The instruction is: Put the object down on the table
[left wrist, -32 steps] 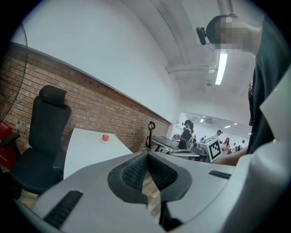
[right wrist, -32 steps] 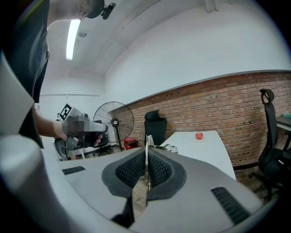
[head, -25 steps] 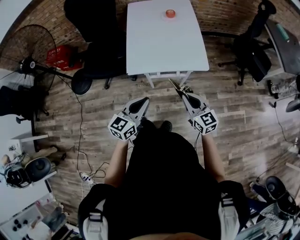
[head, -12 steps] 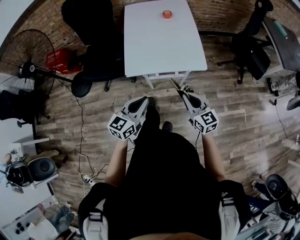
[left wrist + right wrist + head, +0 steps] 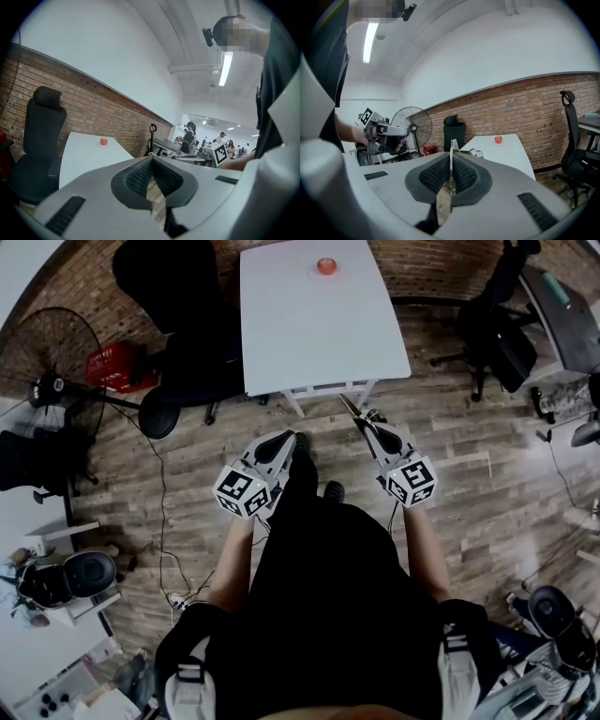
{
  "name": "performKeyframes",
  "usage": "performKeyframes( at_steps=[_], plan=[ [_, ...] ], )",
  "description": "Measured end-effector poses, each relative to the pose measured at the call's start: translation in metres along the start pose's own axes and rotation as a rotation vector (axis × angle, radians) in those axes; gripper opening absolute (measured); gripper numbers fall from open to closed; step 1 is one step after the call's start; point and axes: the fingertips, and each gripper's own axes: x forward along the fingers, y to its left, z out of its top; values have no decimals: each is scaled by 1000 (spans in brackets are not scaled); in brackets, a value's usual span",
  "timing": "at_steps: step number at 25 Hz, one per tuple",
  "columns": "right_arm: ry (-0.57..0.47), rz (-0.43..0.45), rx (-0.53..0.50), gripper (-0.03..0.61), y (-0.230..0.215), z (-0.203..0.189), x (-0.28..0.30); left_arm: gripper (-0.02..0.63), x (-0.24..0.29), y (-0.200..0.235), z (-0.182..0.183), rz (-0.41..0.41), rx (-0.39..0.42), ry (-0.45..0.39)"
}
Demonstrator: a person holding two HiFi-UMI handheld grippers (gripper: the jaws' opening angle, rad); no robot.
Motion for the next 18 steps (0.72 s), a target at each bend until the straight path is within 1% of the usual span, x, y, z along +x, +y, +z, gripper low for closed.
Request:
performKeyframes(
  at_steps=[9, 18],
  plan=[
    [12, -18, -5, -2, -10, 4, 9, 21, 15, 14, 8, -19, -4, -6],
    [25, -38, 10, -2, -29, 14, 45, 21, 36, 54, 19, -34, -20, 4]
  ],
)
